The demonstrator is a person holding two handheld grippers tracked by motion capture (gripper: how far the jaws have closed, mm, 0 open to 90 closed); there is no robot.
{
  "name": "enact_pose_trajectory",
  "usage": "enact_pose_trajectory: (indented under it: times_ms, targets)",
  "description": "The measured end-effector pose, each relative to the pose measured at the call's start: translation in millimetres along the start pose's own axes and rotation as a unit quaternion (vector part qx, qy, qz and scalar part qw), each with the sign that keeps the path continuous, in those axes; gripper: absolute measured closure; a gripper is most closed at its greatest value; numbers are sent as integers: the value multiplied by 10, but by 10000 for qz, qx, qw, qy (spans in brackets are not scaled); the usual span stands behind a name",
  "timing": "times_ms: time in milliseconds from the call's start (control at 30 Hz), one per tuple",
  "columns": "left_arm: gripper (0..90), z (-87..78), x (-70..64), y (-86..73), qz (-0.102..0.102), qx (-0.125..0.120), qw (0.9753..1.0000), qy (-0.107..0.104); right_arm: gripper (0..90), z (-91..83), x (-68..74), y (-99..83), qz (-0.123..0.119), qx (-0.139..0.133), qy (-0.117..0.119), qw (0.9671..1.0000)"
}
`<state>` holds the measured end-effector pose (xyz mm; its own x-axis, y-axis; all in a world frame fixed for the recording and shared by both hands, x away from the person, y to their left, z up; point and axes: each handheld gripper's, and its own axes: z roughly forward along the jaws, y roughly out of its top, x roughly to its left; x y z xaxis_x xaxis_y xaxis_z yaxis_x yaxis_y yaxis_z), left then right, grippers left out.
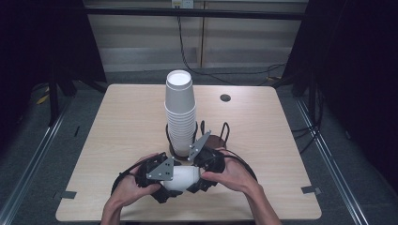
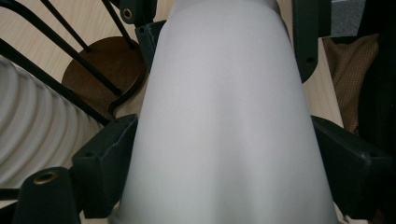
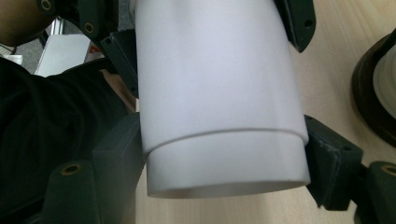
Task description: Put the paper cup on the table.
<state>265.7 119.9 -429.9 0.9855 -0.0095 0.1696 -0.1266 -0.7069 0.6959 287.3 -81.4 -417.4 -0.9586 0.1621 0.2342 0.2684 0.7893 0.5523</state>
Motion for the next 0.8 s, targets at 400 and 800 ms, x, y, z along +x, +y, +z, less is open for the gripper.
enact_pose_trajectory:
  times_ms: [400,800]
  targets:
    - [153,-125,5,0,-77,-393,9992,35,239,-35,7,-5,-68,-77,-68,9999]
    - [156,-404,60,-179,-645,-1306,9883,452,237,-51,-81,-168,264,-388,-151,9988]
